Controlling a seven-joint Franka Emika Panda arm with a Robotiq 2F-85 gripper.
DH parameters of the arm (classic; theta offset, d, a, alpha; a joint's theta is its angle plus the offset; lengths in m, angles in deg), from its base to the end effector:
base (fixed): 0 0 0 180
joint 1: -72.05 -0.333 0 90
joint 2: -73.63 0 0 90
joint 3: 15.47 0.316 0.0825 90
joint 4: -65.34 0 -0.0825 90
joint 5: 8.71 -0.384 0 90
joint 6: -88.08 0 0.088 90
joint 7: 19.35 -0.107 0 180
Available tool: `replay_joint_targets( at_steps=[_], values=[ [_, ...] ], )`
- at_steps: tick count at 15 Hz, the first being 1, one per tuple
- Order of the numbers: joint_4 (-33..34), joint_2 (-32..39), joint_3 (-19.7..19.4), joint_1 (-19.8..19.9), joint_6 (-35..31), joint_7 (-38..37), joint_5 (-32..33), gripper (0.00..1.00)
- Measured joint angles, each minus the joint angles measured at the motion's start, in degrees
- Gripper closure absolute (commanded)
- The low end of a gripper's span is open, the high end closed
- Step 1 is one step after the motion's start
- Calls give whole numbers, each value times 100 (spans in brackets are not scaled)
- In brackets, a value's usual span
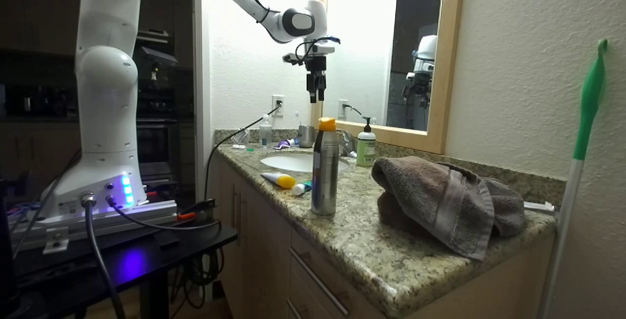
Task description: Move the white tube and the blue spray can to the back of the counter
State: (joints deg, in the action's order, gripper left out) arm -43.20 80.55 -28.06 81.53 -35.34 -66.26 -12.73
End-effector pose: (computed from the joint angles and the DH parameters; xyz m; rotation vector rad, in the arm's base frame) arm 0.5622 -0.2204 0.4541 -2.5032 1.7776 -0.2019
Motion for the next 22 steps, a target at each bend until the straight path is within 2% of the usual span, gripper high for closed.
replay_joint_targets(
  at_steps=[4, 7, 11, 14, 22],
  values=[
    [-25, -77, -410, 146, 0, -936, 953, 0],
    [-257, -230, -642, 320, 212, -1281, 1494, 0],
    [-1007, -674, -674, 445, 855, -1197, 1423, 0],
    [-1399, -1043, -662, 446, 1039, -1200, 1210, 0],
    [-1464, -1060, -644, 488, 1004, -1309, 1206, 0]
  ],
)
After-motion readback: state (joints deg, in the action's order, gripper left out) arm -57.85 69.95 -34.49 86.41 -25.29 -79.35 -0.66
